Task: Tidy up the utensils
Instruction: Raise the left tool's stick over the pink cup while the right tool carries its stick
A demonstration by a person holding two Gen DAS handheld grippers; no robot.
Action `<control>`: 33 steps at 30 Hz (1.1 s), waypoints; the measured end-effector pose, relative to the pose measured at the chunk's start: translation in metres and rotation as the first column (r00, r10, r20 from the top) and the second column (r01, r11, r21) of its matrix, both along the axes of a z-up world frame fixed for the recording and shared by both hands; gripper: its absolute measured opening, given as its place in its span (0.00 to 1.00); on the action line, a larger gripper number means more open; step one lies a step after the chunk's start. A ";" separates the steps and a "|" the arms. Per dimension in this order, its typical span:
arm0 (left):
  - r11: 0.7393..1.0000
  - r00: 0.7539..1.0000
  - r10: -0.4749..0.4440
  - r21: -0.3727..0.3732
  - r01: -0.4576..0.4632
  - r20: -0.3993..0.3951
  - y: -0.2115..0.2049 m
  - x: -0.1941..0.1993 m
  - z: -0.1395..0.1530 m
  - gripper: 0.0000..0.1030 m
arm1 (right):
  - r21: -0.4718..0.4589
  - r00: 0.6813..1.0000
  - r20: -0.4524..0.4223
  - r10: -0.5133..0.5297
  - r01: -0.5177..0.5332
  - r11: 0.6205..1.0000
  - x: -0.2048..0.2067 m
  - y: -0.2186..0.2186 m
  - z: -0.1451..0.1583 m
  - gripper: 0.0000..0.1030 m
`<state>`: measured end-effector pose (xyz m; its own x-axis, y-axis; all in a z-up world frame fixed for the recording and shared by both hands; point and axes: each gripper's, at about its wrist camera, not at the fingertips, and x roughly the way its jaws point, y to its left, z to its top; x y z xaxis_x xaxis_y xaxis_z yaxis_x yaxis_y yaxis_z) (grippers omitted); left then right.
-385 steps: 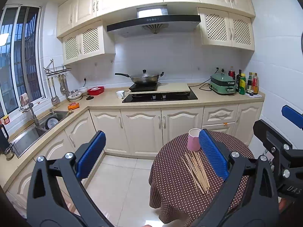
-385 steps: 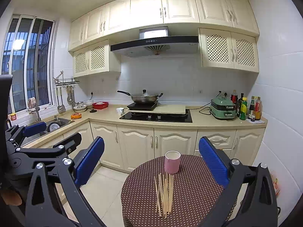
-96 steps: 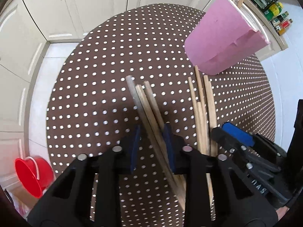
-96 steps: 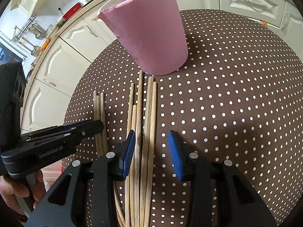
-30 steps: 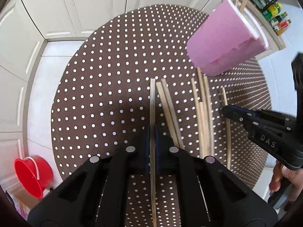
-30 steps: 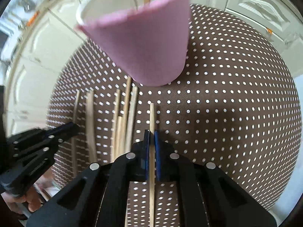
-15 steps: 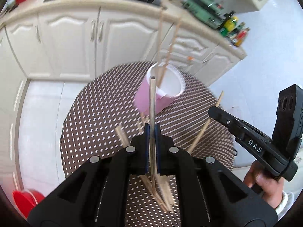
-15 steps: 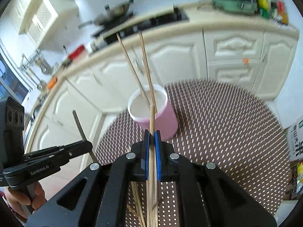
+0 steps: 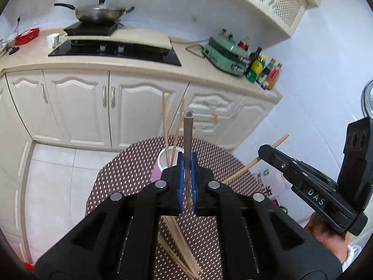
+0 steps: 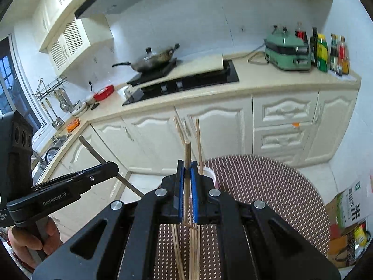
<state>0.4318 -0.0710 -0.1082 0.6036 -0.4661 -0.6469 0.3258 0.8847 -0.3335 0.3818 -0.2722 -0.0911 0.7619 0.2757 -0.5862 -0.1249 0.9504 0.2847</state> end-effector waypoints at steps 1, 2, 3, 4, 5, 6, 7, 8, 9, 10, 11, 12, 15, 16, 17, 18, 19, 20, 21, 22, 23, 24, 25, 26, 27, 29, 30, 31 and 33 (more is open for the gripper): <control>1.000 1.000 0.006 -0.002 -0.006 0.015 0.000 0.001 0.005 0.05 | -0.009 1.000 0.010 0.002 -0.002 1.000 0.001 0.000 0.005 0.04; 1.000 1.000 0.009 -0.006 -0.009 0.021 0.000 0.001 0.008 0.05 | -0.014 1.000 0.023 0.005 -0.004 1.000 0.003 -0.001 0.010 0.04; 1.000 0.999 0.020 -0.014 -0.020 0.033 0.000 0.005 0.013 0.05 | -0.015 1.000 0.031 0.005 -0.004 1.000 0.005 -0.001 0.014 0.04; 0.999 0.999 0.027 -0.019 -0.027 0.042 -0.001 0.005 0.016 0.05 | -0.018 0.999 0.045 0.005 -0.004 1.000 0.008 -0.002 0.017 0.04; 0.999 0.998 0.035 -0.023 -0.034 0.047 -0.001 0.006 0.018 0.05 | -0.023 0.999 0.053 0.006 -0.005 1.000 0.012 -0.004 0.019 0.04; 0.999 0.998 0.046 -0.024 -0.045 0.051 -0.003 0.010 0.021 0.05 | -0.025 0.999 0.052 0.010 -0.009 1.000 0.018 -0.005 0.019 0.04; 0.999 0.997 0.048 -0.021 -0.047 0.056 -0.004 0.012 0.023 0.05 | -0.027 0.998 0.057 0.008 -0.007 1.000 0.021 -0.006 0.020 0.04; 0.999 0.996 0.053 -0.013 -0.052 0.066 -0.005 0.011 0.023 0.05 | -0.030 0.998 0.061 0.009 -0.007 1.000 0.023 -0.007 0.020 0.04; 0.998 0.995 0.057 0.001 -0.057 0.080 -0.008 0.014 0.025 0.05 | -0.033 0.998 0.060 0.010 -0.008 0.999 0.028 -0.008 0.019 0.04; 0.998 0.995 0.063 0.011 -0.064 0.083 -0.011 0.018 0.024 0.05 | -0.035 0.998 0.057 0.007 -0.005 0.999 0.034 -0.010 0.016 0.04; 0.997 0.995 0.069 0.012 -0.070 0.079 -0.013 0.022 0.023 0.05 | -0.038 0.998 0.056 0.006 -0.004 0.999 0.037 -0.010 0.016 0.04; 0.997 0.995 0.071 0.009 -0.072 0.076 -0.013 0.024 0.021 0.05 | -0.036 0.999 0.051 0.006 -0.005 0.999 0.042 -0.012 0.014 0.04; 0.996 0.994 0.084 0.012 -0.085 0.071 -0.015 0.031 0.018 0.06 | -0.036 0.998 0.060 0.006 -0.003 0.999 0.048 -0.013 0.014 0.04; 0.996 0.993 0.091 0.017 -0.093 0.071 -0.016 0.034 0.016 0.06 | -0.037 0.998 0.058 0.008 -0.006 0.999 0.051 -0.013 0.014 0.04; 0.995 0.992 0.098 0.021 -0.100 0.075 -0.016 0.036 0.015 0.05 | -0.041 0.998 0.059 0.009 -0.007 0.999 0.053 -0.014 0.013 0.04; 0.994 0.991 0.104 0.027 -0.107 0.078 -0.016 0.038 0.013 0.05 | -0.045 0.999 0.052 0.010 -0.008 0.999 0.056 -0.015 0.010 0.04; 0.993 0.991 0.110 0.034 -0.113 0.077 -0.017 0.040 0.010 0.06 | -0.044 0.999 0.045 0.011 -0.009 0.999 0.058 -0.015 0.008 0.04; 0.992 0.991 0.114 0.044 -0.117 0.072 -0.018 0.042 0.006 0.05 | -0.041 0.999 0.036 0.011 -0.010 0.999 0.060 -0.016 0.004 0.04; 0.991 0.991 0.116 0.055 -0.120 0.064 -0.019 0.044 0.002 0.05 | -0.042 1.000 0.026 0.013 -0.012 0.999 0.061 -0.017 0.000 0.04; 0.990 0.991 0.120 0.068 -0.124 0.060 -0.020 0.046 -0.002 0.06 | -0.045 1.000 0.016 0.015 -0.014 0.999 0.061 -0.016 -0.004 0.04; 0.989 0.992 0.117 0.081 -0.121 0.055 -0.021 0.047 -0.007 0.06 | -0.049 1.000 0.008 0.016 -0.015 0.999 0.062 -0.016 -0.008 0.04; 0.989 0.992 0.115 0.088 -0.119 0.049 -0.022 0.048 -0.012 0.06 | -0.055 1.000 -0.004 0.017 -0.017 0.998 0.062 -0.016 -0.013 0.04; 0.988 0.993 0.116 0.098 -0.119 0.032 -0.022 0.050 -0.019 0.06 | -0.058 1.000 -0.013 0.015 -0.016 0.998 0.062 -0.016 -0.016 0.04; 0.987 0.993 0.117 0.108 -0.119 0.019 -0.023 0.051 -0.025 0.06 | -0.062 1.000 -0.023 0.010 -0.012 0.998 0.062 -0.016 -0.021 0.04; 0.986 0.993 0.118 0.117 -0.119 0.013 -0.023 0.050 -0.029 0.06 | -0.062 0.999 -0.035 0.006 -0.008 0.998 0.062 -0.017 -0.027 0.04; 0.985 0.993 0.118 0.126 -0.116 -0.005 -0.023 0.050 -0.037 0.06 | -0.052 0.998 -0.055 -0.004 0.002 0.999 0.062 -0.020 -0.034 0.04; 0.985 0.993 0.121 0.130 -0.118 -0.014 -0.023 0.050 -0.040 0.06 | -0.041 0.997 -0.071 -0.007 0.004 0.999 0.061 -0.021 -0.040 0.04; 0.984 0.992 0.122 0.133 -0.118 -0.022 -0.022 0.050 -0.044 0.06 | -0.034 0.997 -0.081 -0.011 0.008 0.999 0.061 -0.022 -0.043 0.04; 0.983 0.991 0.123 0.144 -0.116 -0.045 -0.021 0.051 -0.050 0.06 | -0.016 0.995 -0.100 -0.015 0.013 1.000 0.061 -0.024 -0.048 0.04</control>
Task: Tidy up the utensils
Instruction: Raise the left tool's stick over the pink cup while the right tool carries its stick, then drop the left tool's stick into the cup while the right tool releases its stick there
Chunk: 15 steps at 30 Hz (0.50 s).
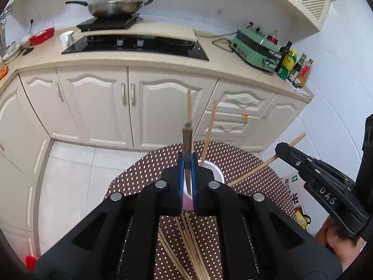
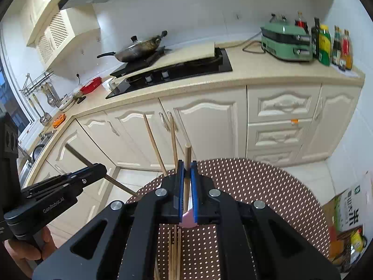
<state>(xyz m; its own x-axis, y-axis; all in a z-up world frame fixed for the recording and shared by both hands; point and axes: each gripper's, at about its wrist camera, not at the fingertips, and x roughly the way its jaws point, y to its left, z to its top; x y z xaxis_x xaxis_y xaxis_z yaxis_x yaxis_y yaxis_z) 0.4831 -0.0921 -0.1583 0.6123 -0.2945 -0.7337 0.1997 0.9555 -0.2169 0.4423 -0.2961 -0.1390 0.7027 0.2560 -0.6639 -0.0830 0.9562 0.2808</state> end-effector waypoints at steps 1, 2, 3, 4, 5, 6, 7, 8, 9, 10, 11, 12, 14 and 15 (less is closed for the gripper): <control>1.000 1.000 -0.001 0.005 0.001 -0.010 0.000 0.001 -0.003 0.06 | 0.004 1.000 -0.006 -0.002 0.002 1.000 0.000 0.000 -0.001 0.04; 1.000 1.000 -0.004 0.005 0.004 -0.024 0.001 0.002 -0.006 0.06 | 0.002 1.000 -0.012 -0.002 0.002 1.000 -0.001 0.000 -0.003 0.04; 1.000 0.999 -0.008 0.003 0.008 -0.035 0.001 0.003 -0.008 0.06 | 0.002 1.000 -0.020 0.001 -0.001 1.000 -0.001 0.001 -0.005 0.04; 1.000 0.999 -0.010 0.007 0.010 -0.040 0.000 0.003 -0.010 0.06 | 0.002 1.000 -0.027 0.002 -0.002 1.000 -0.001 0.002 -0.007 0.05; 1.000 0.999 -0.013 0.010 0.013 -0.046 -0.001 0.003 -0.011 0.07 | 0.002 0.999 -0.040 0.004 -0.004 1.000 -0.001 0.004 -0.009 0.05; 1.000 0.999 -0.018 0.007 0.018 -0.051 -0.001 0.002 -0.013 0.07 | 0.001 0.999 -0.053 0.007 -0.007 1.000 -0.001 0.005 -0.011 0.05; 1.000 0.998 -0.018 0.006 0.019 -0.052 -0.001 0.002 -0.013 0.07 | 0.000 0.998 -0.062 0.010 -0.010 1.000 -0.001 0.007 -0.013 0.05; 1.000 0.998 -0.021 0.004 0.021 -0.054 -0.002 0.001 -0.014 0.07 | -0.001 0.998 -0.068 0.011 -0.011 1.000 -0.001 0.007 -0.014 0.05; 1.000 0.998 -0.027 0.002 0.027 -0.059 -0.002 0.001 -0.014 0.07 | -0.001 0.997 -0.076 0.012 -0.012 1.000 -0.002 0.008 -0.015 0.05; 1.000 0.997 -0.030 0.000 0.030 -0.066 -0.003 0.001 -0.015 0.07 | 0.002 0.997 -0.082 0.013 -0.013 1.000 -0.002 0.008 -0.016 0.05; 1.000 0.997 -0.029 -0.002 0.029 -0.073 -0.003 0.001 -0.016 0.07 | 0.007 0.996 -0.087 0.012 -0.012 1.000 -0.003 0.008 -0.017 0.06; 1.000 0.997 -0.029 -0.003 0.029 -0.077 -0.003 0.001 -0.016 0.07 | 0.010 0.996 -0.089 0.011 -0.011 1.000 -0.003 0.007 -0.017 0.08; 1.000 0.997 -0.021 0.011 0.022 -0.081 -0.004 0.001 -0.015 0.07 | 0.013 0.995 -0.100 0.015 -0.013 1.000 -0.004 0.009 -0.017 0.08; 1.000 0.996 -0.024 0.013 0.026 -0.083 -0.005 0.000 -0.015 0.07 | 0.015 0.994 -0.108 0.020 -0.018 1.000 -0.004 0.010 -0.017 0.08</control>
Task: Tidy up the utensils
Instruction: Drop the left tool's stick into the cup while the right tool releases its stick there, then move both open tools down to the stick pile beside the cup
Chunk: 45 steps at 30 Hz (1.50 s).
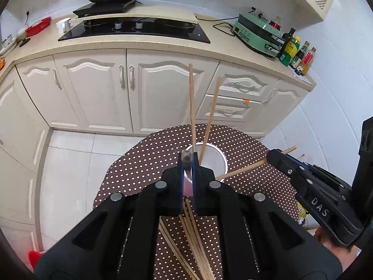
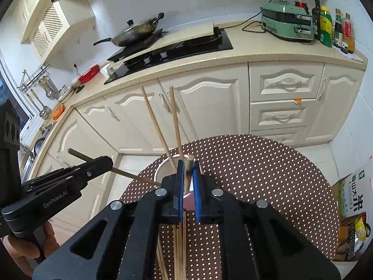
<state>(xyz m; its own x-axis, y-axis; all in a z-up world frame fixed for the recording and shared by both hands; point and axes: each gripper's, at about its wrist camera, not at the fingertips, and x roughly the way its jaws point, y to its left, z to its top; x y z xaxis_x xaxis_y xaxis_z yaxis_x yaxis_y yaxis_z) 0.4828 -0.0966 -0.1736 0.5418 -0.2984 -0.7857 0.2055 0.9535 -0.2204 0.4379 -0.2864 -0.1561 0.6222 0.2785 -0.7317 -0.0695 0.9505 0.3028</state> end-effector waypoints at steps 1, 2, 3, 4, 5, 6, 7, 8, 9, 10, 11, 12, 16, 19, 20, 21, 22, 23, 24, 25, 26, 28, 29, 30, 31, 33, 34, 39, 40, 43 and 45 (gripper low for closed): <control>1.000 1.000 -0.002 -0.003 0.002 -0.003 0.000 -0.001 0.000 0.07 | -0.003 1.000 0.002 -0.002 0.002 1.000 -0.001 0.001 0.001 0.08; 1.000 1.000 -0.001 -0.005 0.001 -0.005 0.000 -0.002 0.000 0.07 | -0.004 1.000 0.003 -0.005 0.005 1.000 -0.002 0.001 0.002 0.10; 1.000 1.000 0.001 -0.002 -0.001 -0.007 0.000 -0.004 0.000 0.07 | 0.001 1.000 0.003 -0.007 0.007 1.000 -0.004 0.001 0.003 0.11; 1.000 1.000 0.000 -0.002 0.000 -0.007 0.000 -0.005 0.001 0.07 | 0.003 1.000 0.004 -0.008 0.008 1.000 -0.005 0.001 0.004 0.13; 1.000 1.000 -0.001 0.000 0.001 -0.007 0.000 -0.006 0.001 0.07 | 0.003 1.000 0.008 -0.009 0.009 1.000 -0.007 0.002 0.005 0.18; 1.000 1.000 0.001 0.007 -0.001 -0.010 0.000 -0.008 0.001 0.08 | 0.000 1.000 0.011 -0.012 0.012 1.000 -0.009 0.002 0.007 0.22; 1.000 1.000 0.002 0.010 -0.002 -0.012 0.000 -0.009 0.001 0.11 | 0.000 1.000 0.014 -0.016 0.016 1.000 -0.011 0.003 0.009 0.27; 1.000 1.000 0.007 0.019 -0.007 -0.006 0.001 -0.012 0.002 0.16 | 0.002 1.000 0.017 -0.018 0.018 1.000 -0.012 0.003 0.010 0.27; 1.000 1.000 0.011 0.024 -0.011 -0.002 0.001 -0.014 0.004 0.21 | 0.003 1.000 0.022 -0.021 0.021 1.000 -0.014 0.002 0.012 0.27; 1.000 1.000 0.010 0.019 -0.010 0.002 0.002 -0.016 0.005 0.38 | 0.003 0.999 0.025 -0.024 0.024 1.000 -0.016 0.002 0.014 0.28; 1.000 1.000 0.017 0.018 -0.017 0.016 0.002 -0.019 0.008 0.54 | 0.004 0.999 0.029 -0.027 0.027 1.000 -0.018 0.001 0.015 0.31; 1.000 0.999 0.016 0.016 -0.017 0.033 0.003 -0.023 0.011 0.54 | 0.003 0.999 0.035 -0.032 0.032 0.999 -0.021 0.001 0.018 0.32; 1.000 0.999 0.010 0.012 -0.011 0.049 0.005 -0.031 0.020 0.54 | 0.011 0.997 0.051 -0.051 0.050 0.999 -0.030 -0.002 0.023 0.35; 1.000 0.998 0.010 0.001 -0.010 0.061 0.010 -0.039 0.025 0.54 | 0.017 0.996 0.064 -0.061 0.060 0.998 -0.038 -0.003 0.028 0.36; 1.000 0.998 0.006 -0.001 -0.006 0.062 0.012 -0.043 0.026 0.54 | 0.017 0.996 0.068 -0.064 0.063 0.998 -0.041 -0.003 0.029 0.36; 1.000 0.998 0.000 -0.003 0.001 0.062 0.013 -0.047 0.027 0.54 | 0.018 0.995 0.071 -0.067 0.065 0.998 -0.043 -0.003 0.030 0.36; 1.000 0.997 0.000 0.005 0.000 0.072 0.013 -0.051 0.028 0.54 | 0.021 0.995 0.075 -0.072 0.070 0.997 -0.047 -0.002 0.032 0.36; 1.000 0.997 -0.002 0.012 0.001 0.076 0.014 -0.055 0.028 0.54 | 0.023 0.994 0.078 -0.074 0.073 0.997 -0.050 -0.002 0.033 0.36; 1.000 0.997 -0.007 0.009 0.007 0.073 0.015 -0.058 0.028 0.54 | 0.025 0.994 0.080 -0.076 0.074 0.997 -0.053 -0.001 0.033 0.36; 1.000 0.997 -0.009 0.008 0.008 0.071 0.017 -0.060 0.027 0.54 | 0.026 0.994 0.081 -0.077 0.075 0.997 -0.057 0.001 0.034 0.36; 1.000 0.998 -0.009 0.009 0.009 0.068 0.018 -0.063 0.026 0.54 | 0.026 0.994 0.081 -0.076 0.074 0.997 -0.060 0.002 0.034 0.36; 1.000 0.998 -0.010 0.009 0.010 0.062 0.021 -0.069 0.024 0.54 | 0.024 0.994 0.080 -0.075 0.073 0.997 -0.067 0.004 0.033 0.36; 1.000 0.998 -0.010 0.007 0.010 0.055 0.023 -0.071 0.022 0.54 | 0.023 0.994 0.078 -0.074 0.072 0.997 -0.070 0.005 0.032 0.36; 1.000 0.999 -0.009 0.003 0.009 0.043 0.025 -0.074 0.018 0.54 | 0.021 0.995 0.073 -0.074 0.072 0.997 -0.073 0.006 0.030 0.37; 1.000 0.999 -0.007 0.001 0.007 0.035 0.028 -0.076 0.015 0.54 | 0.020 0.995 0.070 -0.074 0.073 0.997 -0.076 0.008 0.029 0.37; 1.000 1.000 0.000 -0.009 0.000 0.011 0.032 -0.080 0.006 0.54 | 0.018 0.996 0.056 -0.076 0.075 0.997 -0.082 0.009 0.022 0.37; 1.000 1.000 0.005 -0.015 -0.005 -0.009 0.034 -0.082 0.000 0.54 | 0.018 0.996 0.048 -0.077 0.076 0.997 -0.084 0.010 0.019 0.37; 1.000 0.996 0.015 -0.015 -0.017 -0.085 0.037 -0.088 -0.029 0.54 | 0.014 0.997 0.001 -0.075 0.075 0.997 -0.095 0.013 -0.001 0.37; 1.000 0.995 0.017 -0.015 -0.018 -0.102 0.038 -0.090 -0.036 0.54 | 0.013 0.997 -0.013 -0.072 0.072 0.997 -0.096 0.014 -0.006 0.37; 0.999 0.986 0.024 -0.022 -0.028 -0.167 0.040 -0.091 -0.059 0.54 | 0.011 0.997 -0.044 -0.069 0.070 0.997 -0.099 0.013 -0.020 0.37; 1.000 0.980 0.027 -0.007 -0.029 -0.198 0.039 -0.092 -0.073 0.54 | 0.011 0.995 -0.069 -0.067 0.068 0.998 -0.099 0.011 -0.030 0.37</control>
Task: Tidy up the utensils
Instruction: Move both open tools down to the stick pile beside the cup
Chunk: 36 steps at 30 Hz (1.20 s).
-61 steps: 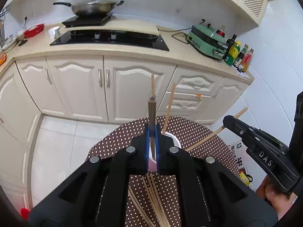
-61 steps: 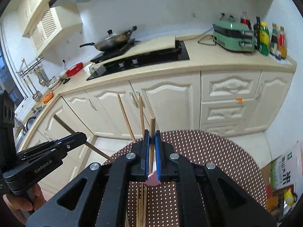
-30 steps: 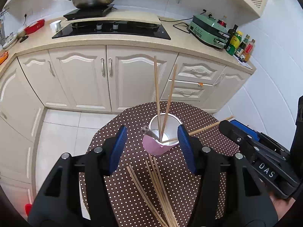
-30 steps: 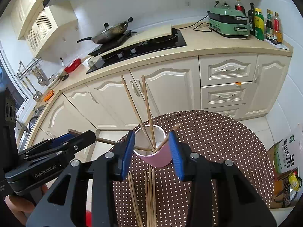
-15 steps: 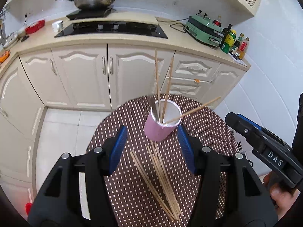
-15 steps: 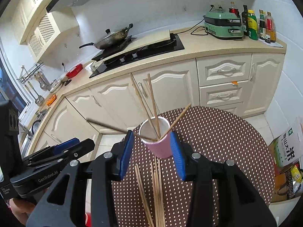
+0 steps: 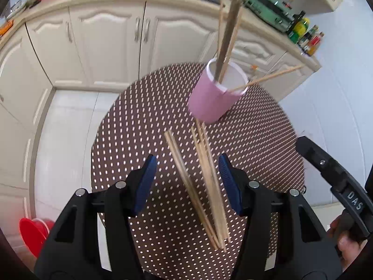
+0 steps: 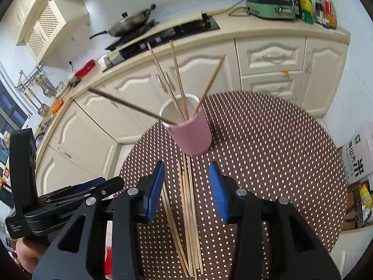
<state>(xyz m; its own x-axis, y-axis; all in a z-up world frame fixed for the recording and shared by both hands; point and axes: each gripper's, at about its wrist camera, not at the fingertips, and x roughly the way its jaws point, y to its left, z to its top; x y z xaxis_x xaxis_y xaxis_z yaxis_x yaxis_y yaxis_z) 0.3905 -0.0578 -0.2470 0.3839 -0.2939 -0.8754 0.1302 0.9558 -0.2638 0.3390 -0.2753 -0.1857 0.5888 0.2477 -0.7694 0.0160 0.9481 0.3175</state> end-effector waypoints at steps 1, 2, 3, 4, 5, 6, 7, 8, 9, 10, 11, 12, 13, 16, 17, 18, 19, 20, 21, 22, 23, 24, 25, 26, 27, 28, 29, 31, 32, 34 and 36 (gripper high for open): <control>1.000 1.000 -0.001 0.005 0.001 -0.013 0.000 0.000 -0.005 0.54 | -0.003 1.000 -0.009 0.003 -0.003 1.000 -0.001 -0.001 -0.004 0.37; 1.000 1.000 0.000 0.007 0.000 -0.031 -0.001 0.001 -0.011 0.54 | -0.004 1.000 -0.022 0.006 -0.006 1.000 0.000 -0.001 -0.009 0.37; 1.000 0.999 0.005 0.013 -0.004 -0.053 -0.002 0.002 -0.019 0.54 | -0.001 0.999 -0.037 0.008 -0.008 1.000 0.000 -0.003 -0.015 0.37; 1.000 0.997 0.006 0.022 -0.004 -0.072 -0.003 0.002 -0.027 0.54 | 0.000 0.999 -0.047 0.010 -0.010 1.000 0.000 -0.004 -0.019 0.37; 0.999 0.996 0.004 0.032 -0.001 -0.093 -0.004 0.003 -0.035 0.54 | 0.000 0.998 -0.057 0.010 -0.010 1.000 0.000 -0.005 -0.024 0.37; 0.999 0.994 0.004 0.039 0.000 -0.108 -0.005 0.003 -0.041 0.54 | 0.001 0.997 -0.072 0.015 -0.015 1.000 0.001 -0.006 -0.030 0.37; 0.999 0.992 0.004 0.046 0.002 -0.127 -0.007 0.004 -0.049 0.54 | 0.002 0.996 -0.085 0.020 -0.020 1.000 0.002 -0.006 -0.036 0.37; 0.999 0.990 0.005 0.051 0.002 -0.139 -0.008 0.004 -0.055 0.54 | 0.003 0.995 -0.098 0.026 -0.025 1.000 0.002 -0.007 -0.041 0.37; 0.997 0.987 0.010 0.073 0.001 -0.161 -0.011 0.005 -0.065 0.54 | 0.005 0.993 -0.111 0.032 -0.031 0.999 0.002 -0.008 -0.047 0.37; 0.996 0.985 0.011 0.088 0.004 -0.172 -0.013 0.005 -0.070 0.54 | 0.007 0.992 -0.121 0.036 -0.036 0.999 0.003 -0.008 -0.051 0.37; 0.994 0.982 0.010 0.106 0.010 -0.189 -0.017 0.006 -0.079 0.54 | 0.012 0.989 -0.141 0.045 -0.044 0.999 0.005 -0.009 -0.059 0.37; 0.994 0.980 0.010 0.113 0.012 -0.200 -0.019 0.006 -0.084 0.54 | 0.017 0.986 -0.157 0.052 -0.050 0.999 0.006 -0.009 -0.065 0.37; 0.992 0.976 0.015 0.123 0.012 -0.216 -0.022 0.008 -0.093 0.54 | 0.020 0.983 -0.172 0.059 -0.056 0.998 0.007 -0.009 -0.070 0.37; 0.990 0.971 0.026 0.141 0.008 -0.238 -0.026 0.010 -0.107 0.54 | 0.030 0.976 -0.202 0.078 -0.073 0.997 0.011 -0.009 -0.082 0.37; 0.989 0.970 0.030 0.148 0.007 -0.241 -0.028 0.013 -0.110 0.54 | 0.032 0.974 -0.208 0.085 -0.080 0.996 0.012 -0.010 -0.085 0.37; 0.988 0.968 0.029 0.153 0.009 -0.248 -0.029 0.014 -0.113 0.54 | 0.033 0.972 -0.215 0.092 -0.087 0.996 0.014 -0.010 -0.088 0.37; 0.988 0.972 0.030 0.157 0.008 -0.235 -0.031 0.014 -0.114 0.55 | 0.037 0.969 -0.226 0.099 -0.093 0.995 0.016 -0.010 -0.091 0.37; 0.986 0.974 0.032 0.167 0.006 -0.226 -0.032 0.016 -0.114 0.55 | 0.043 0.966 -0.235 0.105 -0.098 0.994 0.018 -0.010 -0.093 0.37; 0.986 0.974 0.033 0.169 0.006 -0.225 -0.034 0.018 -0.114 0.55 | 0.047 0.963 -0.244 0.112 -0.104 0.993 0.020 -0.010 -0.096 0.37; 0.986 0.974 0.035 0.168 0.003 -0.223 -0.035 0.021 -0.114 0.55 | 0.047 0.961 -0.250 0.117 -0.108 0.993 0.022 -0.011 -0.097 0.37; 0.985 0.975 0.037 0.171 0.002 -0.221 -0.036 0.023 -0.114 0.55 | 0.049 0.958 -0.259 0.124 -0.115 0.992 0.024 -0.011 -0.099 0.37; 0.985 0.975 0.037 0.175 0.002 -0.221 -0.039 0.027 -0.113 0.56 | 0.052 0.956 -0.264 0.130 -0.120 0.991 0.027 -0.010 -0.100 0.37; 0.983 0.975 0.038 0.182 0.003 -0.218 -0.040 0.029 -0.113 0.56 | 0.052 0.955 -0.265 0.133 -0.124 0.991 0.030 -0.009 -0.101 0.37; 0.982 0.976 0.038 0.189 0.003 -0.214 -0.041 0.030 -0.113 0.56 | 0.052 0.954 -0.265 0.139 -0.130 0.990 0.032 -0.008 -0.101 0.37; 0.982 0.976 0.037 0.187 0.005 -0.217 -0.042 0.032 -0.113 0.56 | 0.053 0.953 -0.267 0.144 -0.134 0.990 0.033 -0.008 -0.101 0.37; 0.983 0.975 0.038 0.182 0.002 -0.219 -0.042 0.036 -0.112 0.56 | 0.056 0.951 -0.268 0.151 -0.141 0.988 0.035 -0.008 -0.102 0.37; 0.984 0.975 0.041 0.178 -0.001 -0.220 -0.041 0.036 -0.112 0.56 | 0.056 0.951 -0.269 0.153 -0.143 0.988 0.037 -0.007 -0.102 0.37; 0.983 0.974 0.048 0.183 -0.007 -0.220 -0.040 0.038 -0.112 0.56 | 0.061 0.949 -0.274 0.158 -0.146 0.987 0.041 -0.007 -0.104 0.37; 0.983 0.974 0.045 0.183 -0.004 -0.220 -0.039 0.038 -0.112 0.56 | 0.063 0.948 -0.276 0.159 -0.148 0.987 0.042 -0.007 -0.104 0.37; 0.983 0.974 0.049 0.181 -0.008 -0.221 -0.035 0.038 -0.113 0.56 | 0.064 0.945 -0.280 0.168 -0.157 0.986 0.051 -0.002 -0.105 0.37; 0.983 0.972 0.070 0.184 -0.029 -0.222 -0.026 0.036 -0.115 0.57 | 0.066 0.943 -0.285 0.173 -0.161 0.985 0.054 0.000 -0.107 0.37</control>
<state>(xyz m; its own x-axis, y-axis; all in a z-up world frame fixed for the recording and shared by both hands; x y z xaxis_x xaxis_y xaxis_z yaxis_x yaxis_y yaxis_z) 0.4260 -0.0833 -0.3624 0.1791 -0.1109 -0.9775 0.0383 0.9937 -0.1058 0.3933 -0.2748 -0.2927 0.2909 0.3587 -0.8870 -0.0448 0.9311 0.3619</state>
